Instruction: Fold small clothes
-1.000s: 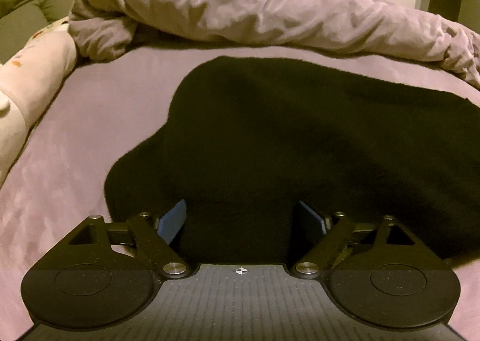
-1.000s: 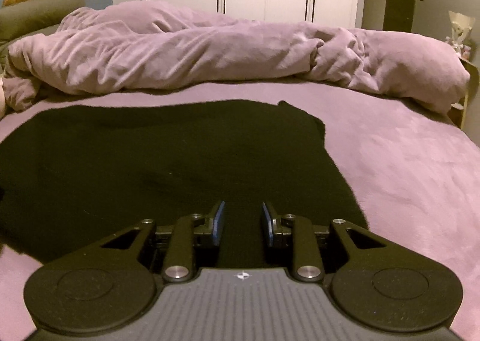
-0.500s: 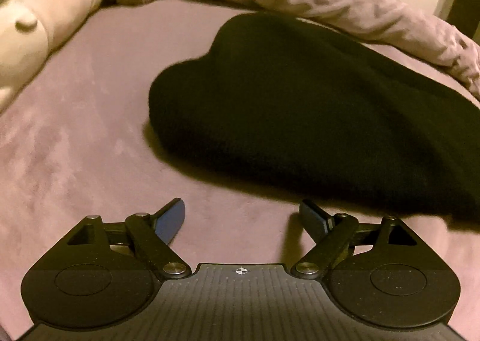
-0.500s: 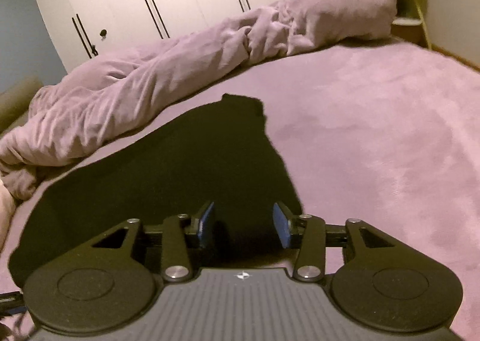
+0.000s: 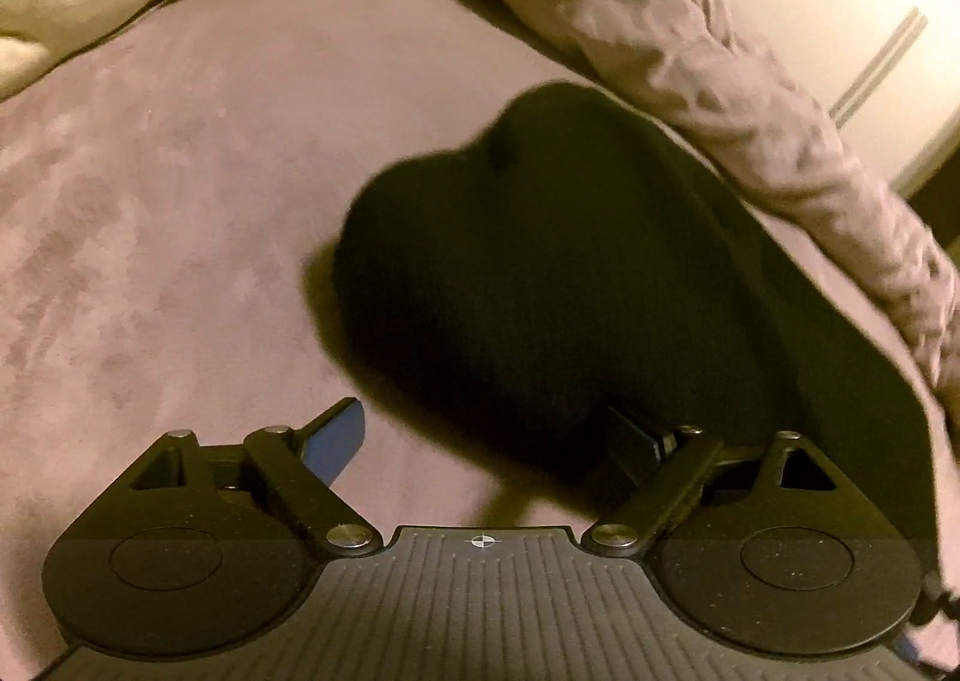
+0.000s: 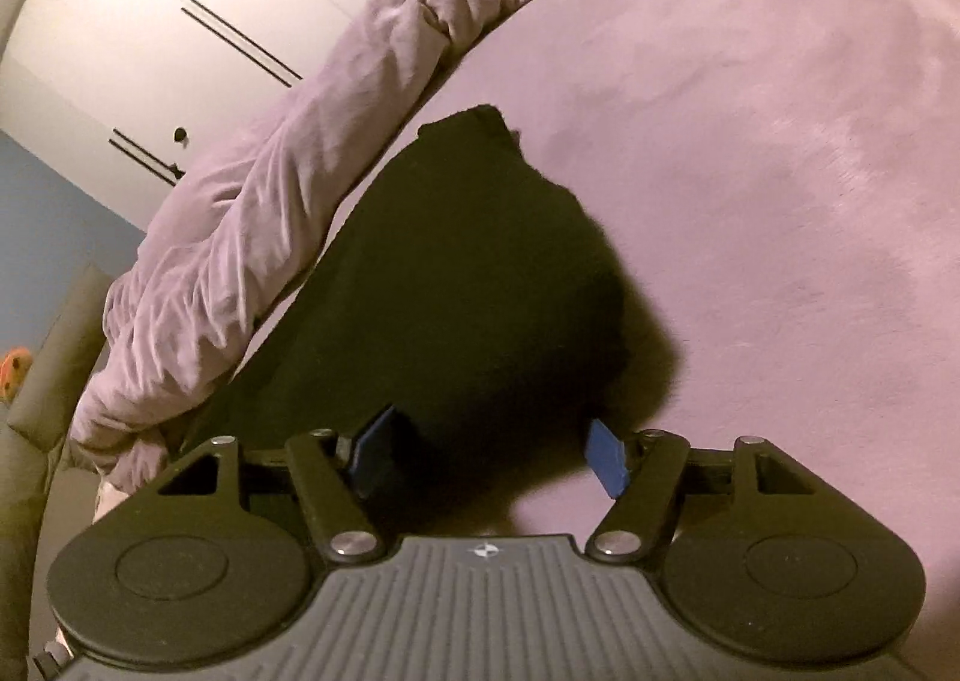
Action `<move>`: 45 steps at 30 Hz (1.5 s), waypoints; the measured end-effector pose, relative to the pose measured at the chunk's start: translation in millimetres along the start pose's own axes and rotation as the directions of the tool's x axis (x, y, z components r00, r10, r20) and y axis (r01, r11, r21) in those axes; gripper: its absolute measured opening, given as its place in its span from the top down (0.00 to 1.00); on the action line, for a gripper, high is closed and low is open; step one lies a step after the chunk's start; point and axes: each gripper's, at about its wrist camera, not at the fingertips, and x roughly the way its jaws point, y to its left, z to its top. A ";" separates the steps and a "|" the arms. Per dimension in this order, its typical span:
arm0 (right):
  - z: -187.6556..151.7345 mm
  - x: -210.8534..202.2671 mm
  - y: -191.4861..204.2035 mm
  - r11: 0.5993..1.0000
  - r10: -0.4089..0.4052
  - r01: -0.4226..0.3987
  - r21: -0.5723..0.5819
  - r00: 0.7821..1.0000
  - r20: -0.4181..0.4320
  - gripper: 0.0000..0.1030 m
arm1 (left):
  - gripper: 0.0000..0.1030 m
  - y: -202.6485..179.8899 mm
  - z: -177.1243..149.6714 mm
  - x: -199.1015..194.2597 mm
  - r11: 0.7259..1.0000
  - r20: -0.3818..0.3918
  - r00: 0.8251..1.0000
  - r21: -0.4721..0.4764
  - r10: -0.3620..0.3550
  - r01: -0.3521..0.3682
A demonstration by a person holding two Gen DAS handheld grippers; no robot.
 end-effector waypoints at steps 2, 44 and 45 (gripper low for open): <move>2.0 6.0 5.3 1.000 -0.001 0.001 -0.008 1.000 0.000 0.33 | 0.11 5.8 8.8 2.7 0.999 0.006 1.000 -0.049 -0.003 0.004; -1.1 -20.7 33.8 0.957 -0.123 0.150 -0.249 0.985 0.124 0.47 | 0.27 41.0 13.8 -1.1 0.947 -0.033 0.980 -0.265 -0.198 0.182; -5.5 -22.9 37.0 0.957 -0.110 0.138 -0.255 0.987 0.119 0.47 | 0.27 40.2 14.6 1.9 0.939 -0.028 0.978 -0.284 -0.208 0.192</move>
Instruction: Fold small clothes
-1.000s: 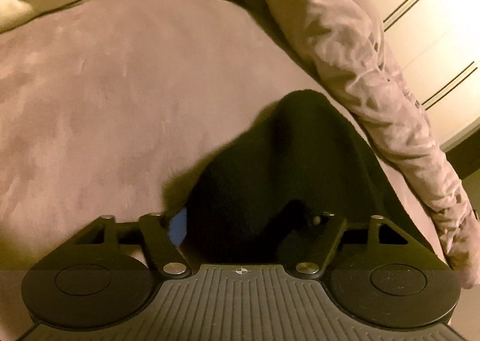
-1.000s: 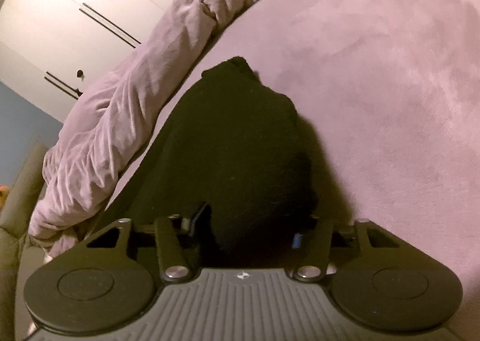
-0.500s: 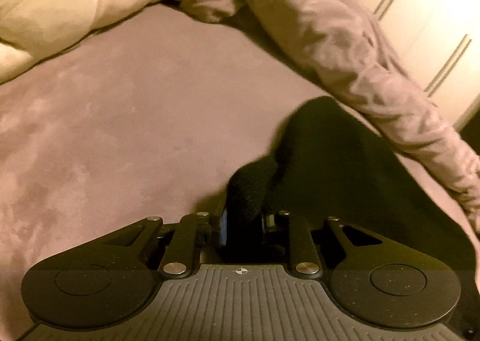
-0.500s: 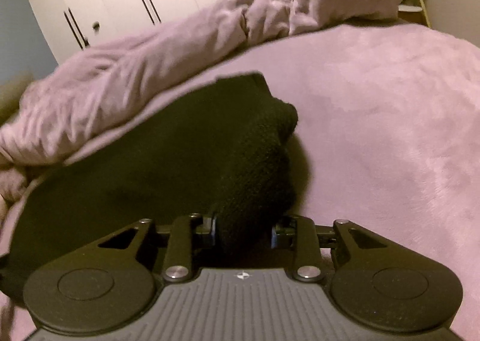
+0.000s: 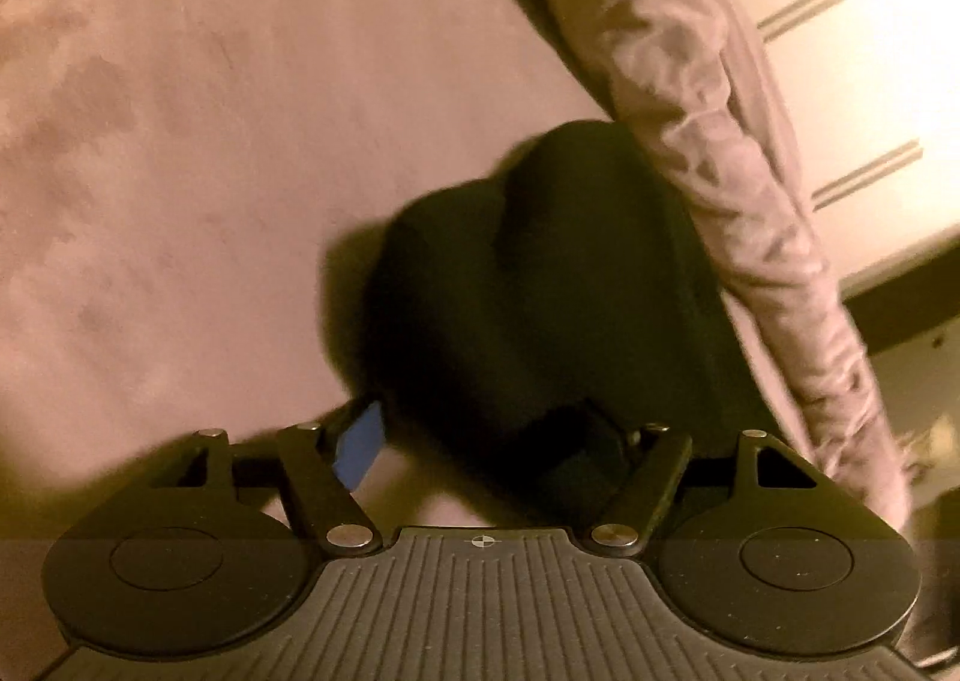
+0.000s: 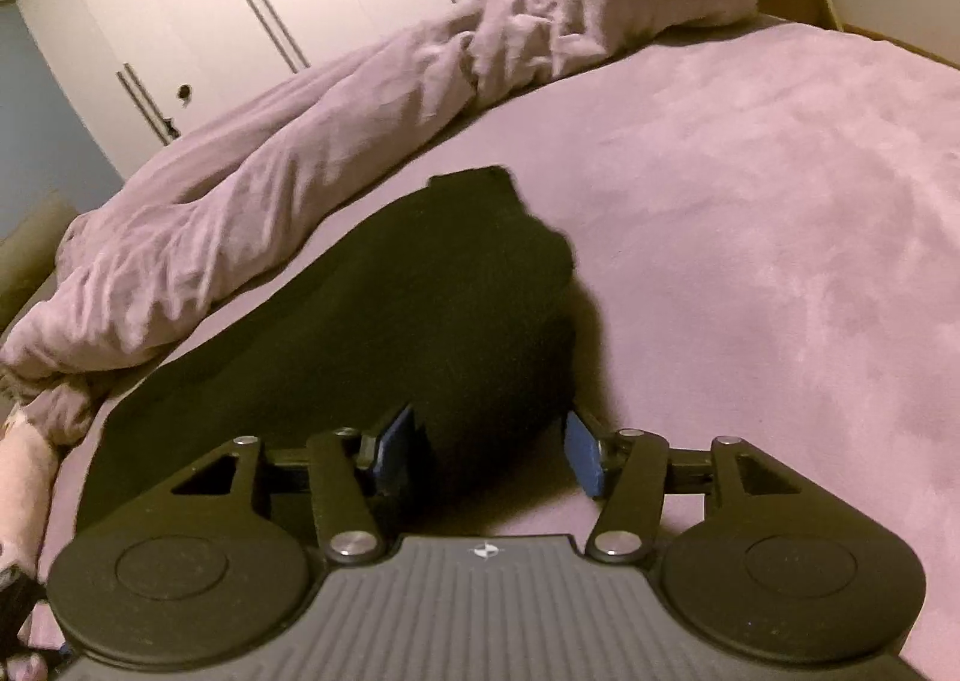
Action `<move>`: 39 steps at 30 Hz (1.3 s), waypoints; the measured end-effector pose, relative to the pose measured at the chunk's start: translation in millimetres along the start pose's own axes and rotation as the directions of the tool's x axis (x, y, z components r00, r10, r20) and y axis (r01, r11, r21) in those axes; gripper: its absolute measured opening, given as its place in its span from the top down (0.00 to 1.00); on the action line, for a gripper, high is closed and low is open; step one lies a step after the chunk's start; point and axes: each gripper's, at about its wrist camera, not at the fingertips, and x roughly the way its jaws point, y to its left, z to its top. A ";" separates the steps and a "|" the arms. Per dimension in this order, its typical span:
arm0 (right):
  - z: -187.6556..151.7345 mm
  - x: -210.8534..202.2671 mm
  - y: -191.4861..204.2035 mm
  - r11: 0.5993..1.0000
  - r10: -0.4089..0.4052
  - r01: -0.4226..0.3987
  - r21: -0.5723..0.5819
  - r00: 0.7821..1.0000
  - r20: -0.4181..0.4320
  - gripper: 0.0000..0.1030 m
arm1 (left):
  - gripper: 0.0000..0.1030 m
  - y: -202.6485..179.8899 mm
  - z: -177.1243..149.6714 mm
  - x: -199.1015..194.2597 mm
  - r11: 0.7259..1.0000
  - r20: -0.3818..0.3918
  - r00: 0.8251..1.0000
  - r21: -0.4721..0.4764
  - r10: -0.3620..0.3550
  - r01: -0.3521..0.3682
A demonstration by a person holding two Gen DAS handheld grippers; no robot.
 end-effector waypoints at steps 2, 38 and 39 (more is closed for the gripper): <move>-7.5 -5.1 8.3 0.999 0.032 -0.033 -0.015 0.999 -0.010 0.47 | 0.29 3.0 3.8 7.4 0.996 0.004 0.999 -0.080 -0.036 0.037; 21.1 43.8 -6.3 0.962 0.135 -0.130 0.240 0.991 -0.005 0.78 | 0.77 -17.9 22.9 -3.8 0.979 0.077 0.977 -0.034 -0.196 0.199; 20.3 38.0 -8.2 0.960 0.138 -0.131 0.247 0.990 -0.010 0.78 | 0.77 -17.6 21.8 -12.6 0.976 0.080 0.973 -0.027 -0.214 0.217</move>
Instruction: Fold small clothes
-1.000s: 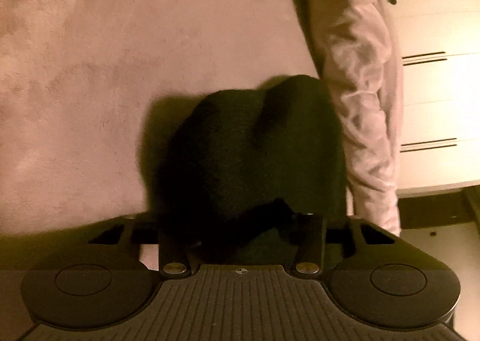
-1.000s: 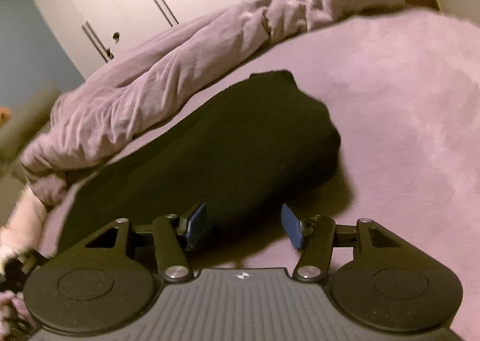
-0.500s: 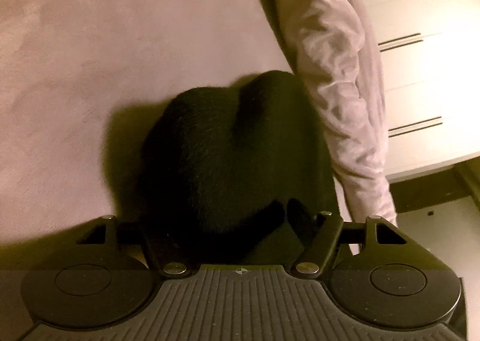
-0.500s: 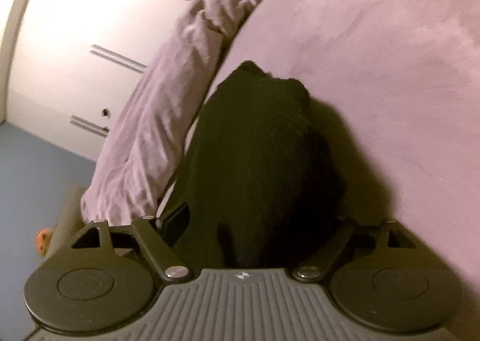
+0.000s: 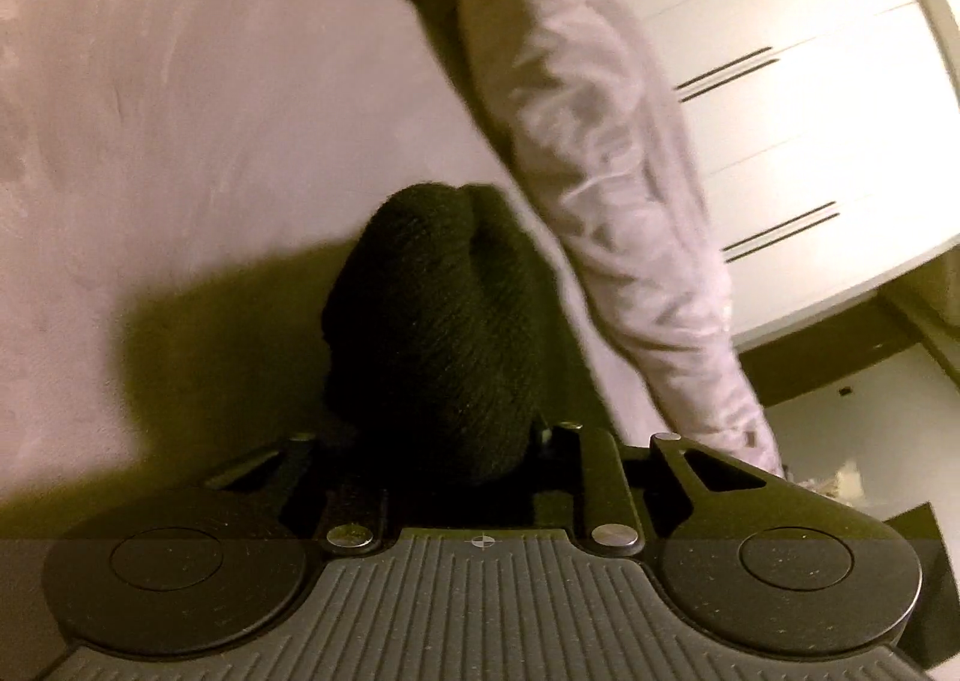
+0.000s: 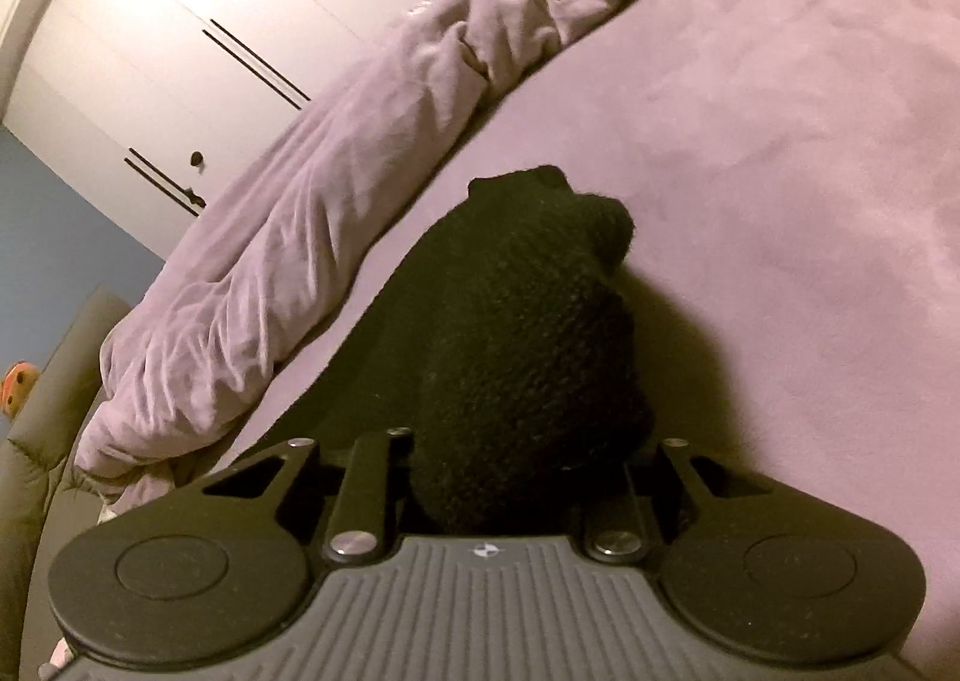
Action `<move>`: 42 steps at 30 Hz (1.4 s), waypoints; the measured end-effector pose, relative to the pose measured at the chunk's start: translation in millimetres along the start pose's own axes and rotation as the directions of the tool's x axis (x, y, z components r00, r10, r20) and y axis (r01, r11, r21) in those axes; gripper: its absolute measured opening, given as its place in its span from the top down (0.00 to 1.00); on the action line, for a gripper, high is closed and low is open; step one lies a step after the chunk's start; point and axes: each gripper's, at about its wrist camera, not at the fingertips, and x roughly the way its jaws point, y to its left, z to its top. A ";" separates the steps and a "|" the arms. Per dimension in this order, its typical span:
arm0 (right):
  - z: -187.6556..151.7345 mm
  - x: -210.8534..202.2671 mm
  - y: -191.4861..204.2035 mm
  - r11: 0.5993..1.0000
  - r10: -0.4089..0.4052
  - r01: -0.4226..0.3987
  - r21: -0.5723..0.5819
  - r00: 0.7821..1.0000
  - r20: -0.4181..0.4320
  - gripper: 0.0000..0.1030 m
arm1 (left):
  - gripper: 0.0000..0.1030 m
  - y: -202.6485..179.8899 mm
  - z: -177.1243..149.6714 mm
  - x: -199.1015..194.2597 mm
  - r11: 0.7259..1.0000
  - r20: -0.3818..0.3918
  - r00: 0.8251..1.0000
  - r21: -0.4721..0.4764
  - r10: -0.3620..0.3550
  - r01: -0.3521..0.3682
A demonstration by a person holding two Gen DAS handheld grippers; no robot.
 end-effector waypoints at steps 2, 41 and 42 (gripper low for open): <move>-2.8 -14.2 -2.1 1.000 0.014 -0.014 -0.006 1.000 0.009 0.78 | 0.77 -0.7 -4.0 -17.1 1.000 -0.007 1.000 0.022 -0.018 0.018; -61.8 -20.1 51.6 0.733 -0.183 0.183 -0.655 0.981 0.069 0.60 | 0.16 -8.7 -88.9 -29.2 0.756 0.221 0.927 0.536 0.302 -0.375; -68.3 -27.3 41.3 0.742 -0.195 0.192 -0.642 0.978 0.067 0.60 | 0.16 -1.3 -87.5 -40.2 0.791 0.210 0.935 0.498 0.286 -0.354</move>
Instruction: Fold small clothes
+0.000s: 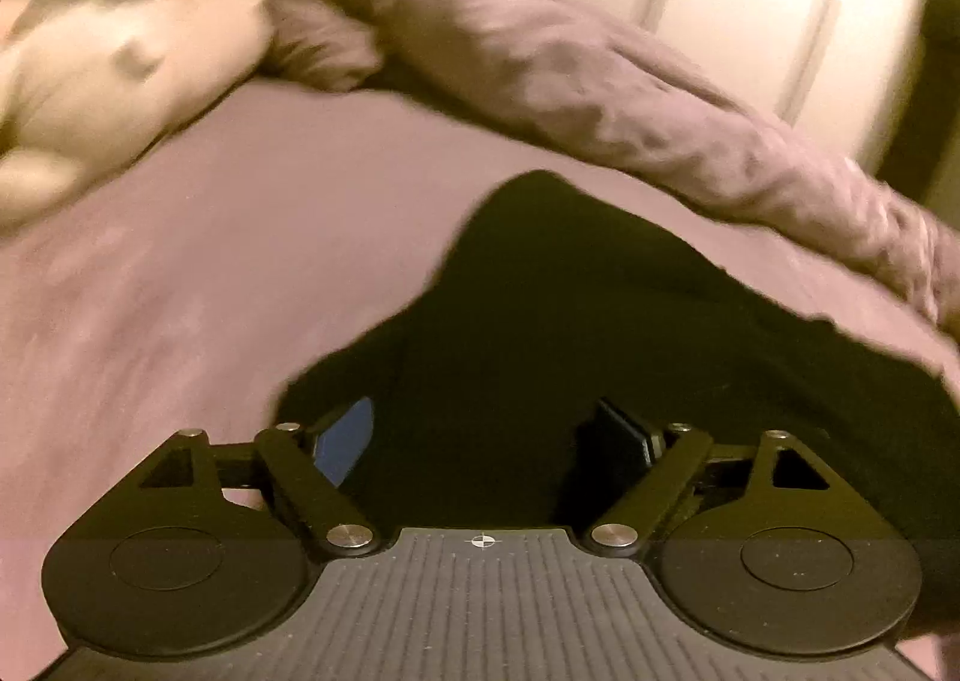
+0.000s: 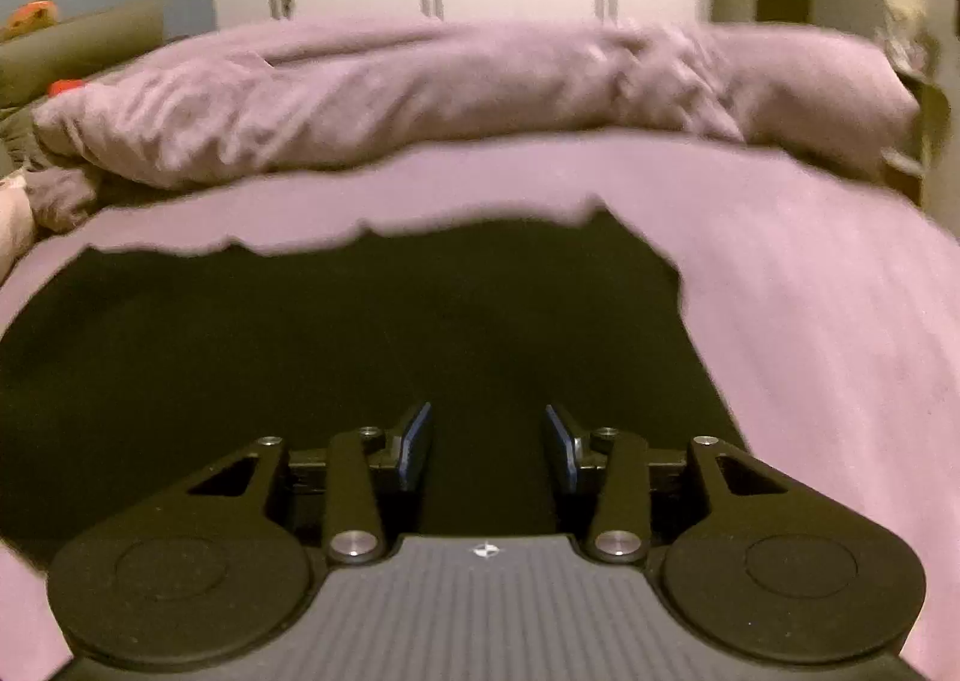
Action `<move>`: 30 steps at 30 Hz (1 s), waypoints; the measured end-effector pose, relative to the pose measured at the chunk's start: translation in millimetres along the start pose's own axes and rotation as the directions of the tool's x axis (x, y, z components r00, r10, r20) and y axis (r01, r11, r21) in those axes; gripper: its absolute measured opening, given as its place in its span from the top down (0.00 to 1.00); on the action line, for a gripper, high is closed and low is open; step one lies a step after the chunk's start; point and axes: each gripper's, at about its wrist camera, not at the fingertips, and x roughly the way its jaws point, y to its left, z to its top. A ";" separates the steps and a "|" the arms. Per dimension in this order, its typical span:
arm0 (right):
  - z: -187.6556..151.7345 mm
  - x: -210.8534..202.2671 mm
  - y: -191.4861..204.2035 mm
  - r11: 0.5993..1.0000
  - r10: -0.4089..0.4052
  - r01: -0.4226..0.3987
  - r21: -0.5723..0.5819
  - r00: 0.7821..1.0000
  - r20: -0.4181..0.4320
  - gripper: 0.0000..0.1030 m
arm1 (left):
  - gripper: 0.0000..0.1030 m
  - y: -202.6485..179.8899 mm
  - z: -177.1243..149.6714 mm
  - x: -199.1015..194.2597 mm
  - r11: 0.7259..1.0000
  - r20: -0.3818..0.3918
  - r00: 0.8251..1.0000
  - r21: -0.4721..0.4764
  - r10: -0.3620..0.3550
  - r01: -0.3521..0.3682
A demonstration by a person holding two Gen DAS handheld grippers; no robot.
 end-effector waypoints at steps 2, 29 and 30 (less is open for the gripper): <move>-17.6 -17.3 -1.5 1.000 -0.001 0.001 0.022 1.000 0.027 0.60 | 0.16 8.8 -0.7 -7.2 0.998 -0.014 0.999 -0.042 -0.042 0.041; -10.2 -15.5 110.6 0.958 0.286 -0.286 0.032 0.958 -0.001 0.64 | 0.13 31.7 -5.4 30.7 0.808 -0.117 0.959 -0.571 -0.260 0.149; -14.4 -4.9 114.4 0.963 0.270 -0.269 0.024 0.962 -0.030 0.64 | 0.13 32.2 -3.9 35.5 0.804 -0.113 0.960 -0.577 -0.255 0.145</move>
